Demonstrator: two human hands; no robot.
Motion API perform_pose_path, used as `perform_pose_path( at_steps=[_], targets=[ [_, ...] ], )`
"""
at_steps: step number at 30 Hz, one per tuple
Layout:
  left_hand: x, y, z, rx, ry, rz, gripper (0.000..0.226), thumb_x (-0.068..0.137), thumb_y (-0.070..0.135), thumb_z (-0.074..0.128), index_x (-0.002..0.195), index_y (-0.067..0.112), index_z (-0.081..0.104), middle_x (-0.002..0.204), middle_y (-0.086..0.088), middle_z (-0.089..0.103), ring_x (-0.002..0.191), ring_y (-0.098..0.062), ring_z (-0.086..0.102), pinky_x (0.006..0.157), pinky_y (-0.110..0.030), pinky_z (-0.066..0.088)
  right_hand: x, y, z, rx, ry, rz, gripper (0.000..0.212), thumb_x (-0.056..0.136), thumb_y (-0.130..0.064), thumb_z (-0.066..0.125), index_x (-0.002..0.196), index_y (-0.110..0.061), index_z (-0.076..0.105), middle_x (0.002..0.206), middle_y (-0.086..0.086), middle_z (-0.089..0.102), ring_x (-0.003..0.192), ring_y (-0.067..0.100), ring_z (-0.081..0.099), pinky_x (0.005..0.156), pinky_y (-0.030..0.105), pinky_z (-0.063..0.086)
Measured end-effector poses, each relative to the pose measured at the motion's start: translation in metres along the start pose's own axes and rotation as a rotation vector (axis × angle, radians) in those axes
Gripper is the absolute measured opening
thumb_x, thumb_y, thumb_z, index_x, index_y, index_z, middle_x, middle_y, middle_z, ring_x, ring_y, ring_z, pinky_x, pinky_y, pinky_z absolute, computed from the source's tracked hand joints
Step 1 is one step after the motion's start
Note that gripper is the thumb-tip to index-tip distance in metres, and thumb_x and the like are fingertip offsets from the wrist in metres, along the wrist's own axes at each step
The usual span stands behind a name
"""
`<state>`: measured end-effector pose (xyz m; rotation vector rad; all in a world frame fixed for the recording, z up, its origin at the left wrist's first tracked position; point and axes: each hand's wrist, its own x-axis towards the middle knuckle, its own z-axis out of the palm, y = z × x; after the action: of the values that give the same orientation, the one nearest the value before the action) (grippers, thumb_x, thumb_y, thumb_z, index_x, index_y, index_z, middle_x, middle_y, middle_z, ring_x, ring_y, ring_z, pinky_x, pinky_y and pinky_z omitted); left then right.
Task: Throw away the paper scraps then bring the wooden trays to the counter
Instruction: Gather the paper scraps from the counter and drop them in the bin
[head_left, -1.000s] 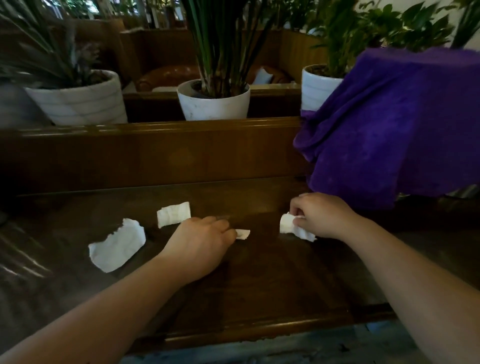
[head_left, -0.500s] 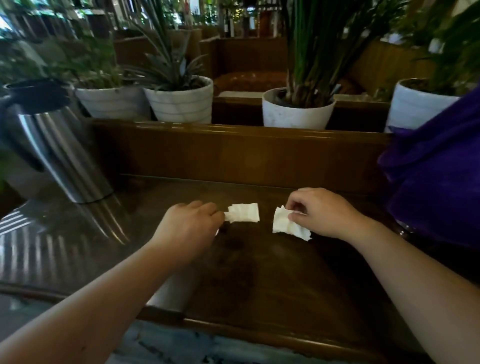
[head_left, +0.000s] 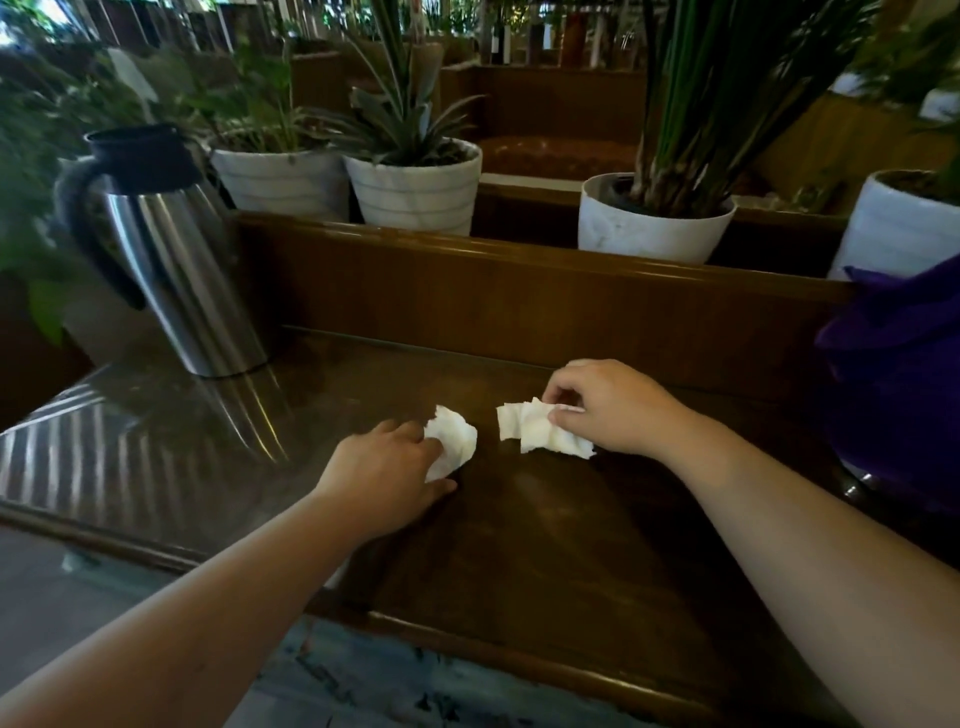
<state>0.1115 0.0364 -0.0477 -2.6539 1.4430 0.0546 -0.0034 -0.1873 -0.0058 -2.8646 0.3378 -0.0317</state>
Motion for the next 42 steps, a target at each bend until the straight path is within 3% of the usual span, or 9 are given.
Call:
perform_pose_path(
  at_steps=[3,6,11,17,25,32,39,42],
  targets=[
    [0.004,0.0,0.0,-0.001,-0.005,0.011,0.047,0.091,0.056,0.043,0.132,0.033,0.046,0.142,-0.001,0.045,0.125,-0.023,0.046,0.088,-0.038,0.049,0.014,-0.006,0.005,-0.046,-0.029,0.003,0.014,0.093,-0.031,0.056,0.103,-0.026,0.064,0.107,-0.009,0.059,0.09,0.009,0.056,0.069,0.027,0.048],
    [0.007,-0.001,0.004,0.058,0.052,0.061,0.034,0.094,0.038,0.049,0.126,0.029,0.051,0.13,-0.002,0.054,0.112,-0.022,0.054,0.076,-0.034,0.051,0.026,-0.01,0.014,-0.063,-0.061,0.016,0.014,0.093,-0.031,0.056,0.104,-0.026,0.064,0.109,-0.007,0.06,0.09,0.011,0.056,0.069,0.029,0.049],
    [0.008,0.0,0.005,0.143,0.097,0.094,0.028,0.093,0.026,0.051,0.12,0.023,0.054,0.121,-0.003,0.057,0.105,-0.024,0.057,0.064,-0.032,0.042,0.034,-0.01,0.026,-0.067,-0.063,0.057,0.017,0.091,-0.032,0.06,0.107,-0.028,0.064,0.116,-0.004,0.053,0.093,0.011,0.051,0.069,0.027,0.045],
    [0.007,0.0,0.002,0.172,0.122,0.106,0.024,0.093,0.024,0.05,0.116,0.02,0.055,0.112,-0.002,0.061,0.097,-0.024,0.06,0.06,-0.032,0.039,0.038,-0.009,0.033,-0.058,-0.155,0.174,0.056,0.086,-0.035,0.067,0.136,-0.023,0.045,0.138,0.003,0.047,0.118,0.021,0.052,0.09,0.037,0.05],
    [0.01,0.005,-0.007,0.146,0.191,0.112,0.025,0.094,0.024,0.048,0.117,0.021,0.054,0.109,0.001,0.064,0.092,-0.022,0.062,0.059,-0.03,0.041,0.028,-0.013,0.028,-0.019,-0.132,0.149,0.021,0.088,-0.027,0.065,0.108,-0.029,0.058,0.11,-0.006,0.059,0.092,0.013,0.055,0.07,0.03,0.045],
    [0.016,0.023,-0.027,0.173,0.319,0.175,0.022,0.095,0.027,0.045,0.114,0.022,0.055,0.104,0.003,0.063,0.087,-0.02,0.062,0.054,-0.029,0.035,-0.014,-0.012,0.009,0.013,0.02,0.116,0.021,0.087,-0.031,0.066,0.106,-0.028,0.057,0.103,-0.01,0.057,0.09,0.01,0.052,0.07,0.029,0.044],
    [0.022,0.055,-0.047,0.052,0.332,0.439,0.023,0.094,0.029,0.05,0.117,0.025,0.052,0.1,0.005,0.06,0.08,-0.013,0.057,0.059,-0.026,0.045,-0.084,-0.013,-0.004,0.048,0.155,0.302,0.021,0.087,-0.029,0.067,0.107,-0.027,0.06,0.102,-0.012,0.058,0.094,0.01,0.056,0.073,0.029,0.048],
    [0.014,0.072,-0.054,0.032,0.373,0.58,0.022,0.094,0.028,0.052,0.116,0.026,0.054,0.097,0.006,0.061,0.078,-0.011,0.058,0.063,-0.027,0.052,-0.123,-0.021,-0.005,0.061,0.208,0.418,0.015,0.087,-0.03,0.067,0.1,-0.03,0.059,0.092,-0.016,0.055,0.086,0.006,0.055,0.068,0.026,0.045]
  ],
)
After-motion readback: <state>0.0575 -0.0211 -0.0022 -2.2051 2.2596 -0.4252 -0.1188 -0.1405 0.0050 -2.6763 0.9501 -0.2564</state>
